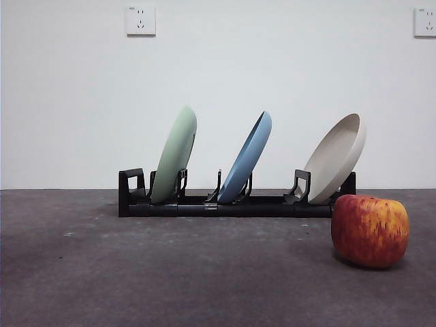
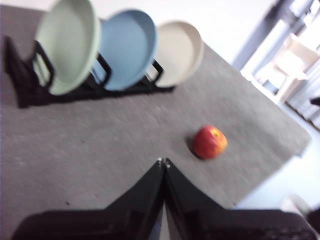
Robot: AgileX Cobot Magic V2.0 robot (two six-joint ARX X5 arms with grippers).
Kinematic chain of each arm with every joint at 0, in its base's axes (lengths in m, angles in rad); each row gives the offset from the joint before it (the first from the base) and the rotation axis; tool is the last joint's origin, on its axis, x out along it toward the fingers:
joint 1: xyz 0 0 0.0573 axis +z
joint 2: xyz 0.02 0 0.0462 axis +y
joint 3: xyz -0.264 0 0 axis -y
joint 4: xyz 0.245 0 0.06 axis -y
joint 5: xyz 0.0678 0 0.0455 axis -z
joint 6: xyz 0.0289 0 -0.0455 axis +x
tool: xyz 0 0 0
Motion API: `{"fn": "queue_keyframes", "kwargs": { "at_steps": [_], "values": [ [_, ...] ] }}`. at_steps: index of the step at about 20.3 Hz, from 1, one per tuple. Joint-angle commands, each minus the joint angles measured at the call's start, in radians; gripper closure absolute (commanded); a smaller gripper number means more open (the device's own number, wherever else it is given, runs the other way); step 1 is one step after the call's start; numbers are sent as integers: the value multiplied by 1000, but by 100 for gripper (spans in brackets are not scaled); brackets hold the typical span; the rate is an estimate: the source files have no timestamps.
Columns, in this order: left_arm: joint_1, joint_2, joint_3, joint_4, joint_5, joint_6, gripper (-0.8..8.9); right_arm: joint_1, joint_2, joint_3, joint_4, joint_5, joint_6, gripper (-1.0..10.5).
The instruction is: Take the green plate from the plate rack,put the plate on the table,take the apple from the table,put the apple in the plate
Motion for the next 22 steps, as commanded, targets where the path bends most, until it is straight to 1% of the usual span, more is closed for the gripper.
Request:
{"fn": "queue_keyframes", "kwargs": {
  "at_steps": [1,3,4,7,8,9,10,11,12,13,14,16,22],
  "values": [
    [-18,55,61,-97,39,138,821,22,15,34,-51,-64,-61,958],
    [-38,89,100,-173,34,193,821,31,19,41,-97,-90,-84,958],
    [-48,97,106,-187,31,204,821,37,19,41,-114,-87,-91,958],
    [-67,101,109,-189,28,205,816,43,19,41,-132,-87,-95,941],
    [-68,101,109,-190,28,204,802,43,19,41,-132,-87,-94,936],
    [-68,102,111,-190,28,202,718,43,19,41,-132,-87,-93,913],
    [-68,102,112,-188,27,198,543,43,19,41,-132,-87,-93,785],
    [-68,102,113,-183,28,194,345,43,19,41,-129,-86,-82,584],
    [-68,102,113,-182,28,194,259,43,19,41,-126,-85,-66,439],
    [-68,102,113,-180,28,194,242,43,19,41,-125,-85,-58,314],
    [-68,102,113,-178,28,188,243,43,19,41,-125,-84,-51,250],
    [-68,103,113,-167,28,171,243,43,19,41,-125,-83,-48,248],
    [-70,122,113,-160,29,165,243,43,19,41,-125,-83,-44,251]
  ]
}}
